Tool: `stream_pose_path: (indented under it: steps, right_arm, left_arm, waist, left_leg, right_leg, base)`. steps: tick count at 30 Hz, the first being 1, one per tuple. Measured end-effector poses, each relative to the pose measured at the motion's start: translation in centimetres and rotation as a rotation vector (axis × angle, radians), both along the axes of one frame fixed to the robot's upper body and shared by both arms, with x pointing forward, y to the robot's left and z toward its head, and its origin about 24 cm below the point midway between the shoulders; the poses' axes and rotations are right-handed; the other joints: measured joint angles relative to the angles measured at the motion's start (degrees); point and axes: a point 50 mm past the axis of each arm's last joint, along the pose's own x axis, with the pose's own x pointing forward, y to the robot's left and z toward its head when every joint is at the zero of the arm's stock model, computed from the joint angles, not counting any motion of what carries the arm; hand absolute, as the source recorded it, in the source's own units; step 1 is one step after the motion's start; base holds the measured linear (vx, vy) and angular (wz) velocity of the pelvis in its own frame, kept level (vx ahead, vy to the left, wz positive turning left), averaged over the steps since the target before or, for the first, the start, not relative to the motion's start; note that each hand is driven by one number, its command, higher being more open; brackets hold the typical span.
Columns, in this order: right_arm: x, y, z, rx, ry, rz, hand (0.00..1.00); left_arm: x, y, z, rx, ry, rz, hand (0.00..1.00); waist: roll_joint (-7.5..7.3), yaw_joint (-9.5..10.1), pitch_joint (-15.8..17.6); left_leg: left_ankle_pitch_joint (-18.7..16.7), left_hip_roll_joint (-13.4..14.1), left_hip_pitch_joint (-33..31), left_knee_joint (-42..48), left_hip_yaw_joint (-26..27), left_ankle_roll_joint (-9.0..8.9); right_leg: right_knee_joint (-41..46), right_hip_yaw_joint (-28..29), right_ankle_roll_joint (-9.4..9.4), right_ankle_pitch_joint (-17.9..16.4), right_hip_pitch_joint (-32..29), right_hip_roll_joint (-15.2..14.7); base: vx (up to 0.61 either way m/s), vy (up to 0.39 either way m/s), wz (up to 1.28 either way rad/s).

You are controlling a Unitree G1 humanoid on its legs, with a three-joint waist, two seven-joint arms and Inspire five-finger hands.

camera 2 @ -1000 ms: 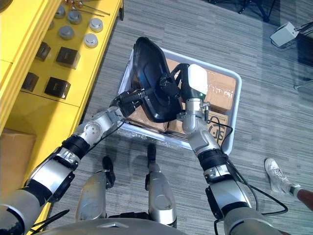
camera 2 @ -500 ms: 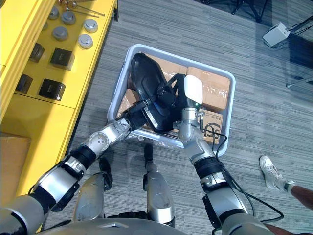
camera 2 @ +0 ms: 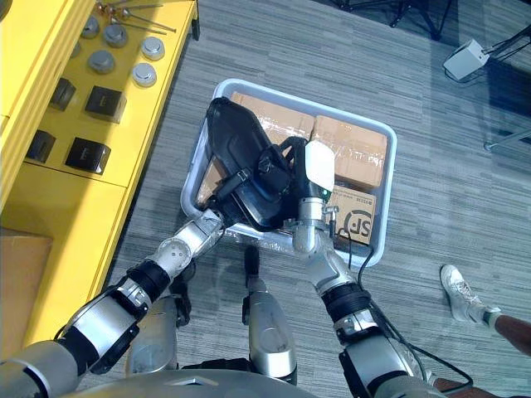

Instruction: Walk over and take three plastic housings, then place them on the shelf

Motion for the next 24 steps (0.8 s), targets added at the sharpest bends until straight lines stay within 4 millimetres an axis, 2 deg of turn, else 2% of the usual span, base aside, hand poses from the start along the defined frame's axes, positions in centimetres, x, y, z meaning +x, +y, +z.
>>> stream_pose_path:
  steps: [6,10,15,18,20,22,24]
  right_arm:
    - [-1.5,0.0,-2.1,0.041,0.041,-0.039,1.00]
    - [-2.6,-0.1,-3.6,0.149,0.085,-0.084,1.00]
    - [-4.6,-0.2,-5.0,0.325,0.132,-0.148,1.00]
    - [-6.2,-0.8,-5.5,0.415,0.137,-0.209,1.00]
    - [-7.3,-1.4,-6.2,0.473,0.151,-0.262,1.00]
    - [-9.2,-2.1,-6.8,0.534,0.154,-0.322,1.00]
    - [-10.6,-2.6,-7.1,0.569,0.155,-0.350,1.00]
  left_arm:
    - [-0.5,-0.1,-0.5,0.066,-0.053,0.028,0.00]
    - [-0.6,-0.3,0.5,0.159,-0.150,0.061,0.00]
    - [-0.5,-0.3,1.5,0.417,-0.279,0.074,0.00]
    - [-1.0,0.9,0.4,0.611,-0.286,0.132,0.00]
    - [-1.8,2.0,-0.8,0.758,-0.270,0.193,0.00]
    - [-3.0,3.9,-2.3,0.887,-0.218,0.281,0.00]
    - [-3.9,5.3,-2.6,0.965,-0.219,0.348,0.00]
  waist:
    - [0.00,0.28,-0.01]
    - [-0.01,0.40,-0.05]
    - [0.02,0.77,-0.20]
    - [-0.02,0.51,-1.19]
    - [-0.11,0.43,-3.03]
    - [0.06,0.39,-4.85]
    - [0.07,0.30,-5.36]
  left_leg:
    - [0.43,-0.10,1.31,-0.99,0.01,-0.07]
    - [0.51,-0.10,2.67,-1.80,-0.08,-0.21]
    - [0.54,-0.06,3.57,-1.83,-0.02,-0.28]
    - [0.27,-0.04,5.15,-2.18,0.33,-0.43]
    - [0.07,0.02,5.57,-2.60,0.74,-0.44]
    - [-0.29,0.12,6.69,-2.89,1.39,-0.57]
    - [-0.56,0.16,7.57,-2.96,1.53,-0.69]
  right_leg:
    - [0.02,-0.07,0.16,-0.24,0.80,0.02]
    - [0.04,-0.25,0.21,-0.73,1.97,0.06]
    - [0.04,-0.29,0.25,-0.78,2.76,0.14]
    - [0.06,-0.10,0.48,-1.14,4.05,0.16]
    - [0.06,0.30,0.56,-1.33,4.07,0.22]
    - [0.14,0.94,0.95,-1.82,4.78,0.28]
    - [0.21,1.04,0.99,-2.06,5.52,0.29]
  base:
    - [0.00,-0.004,0.01]
    - [-0.02,-0.016,0.02]
    - [0.00,0.000,0.00]
    - [-0.01,0.002,-0.04]
    - [-0.01,-0.001,-0.11]
    - [0.00,0.003,-0.13]
    - [-0.02,0.010,-0.05]
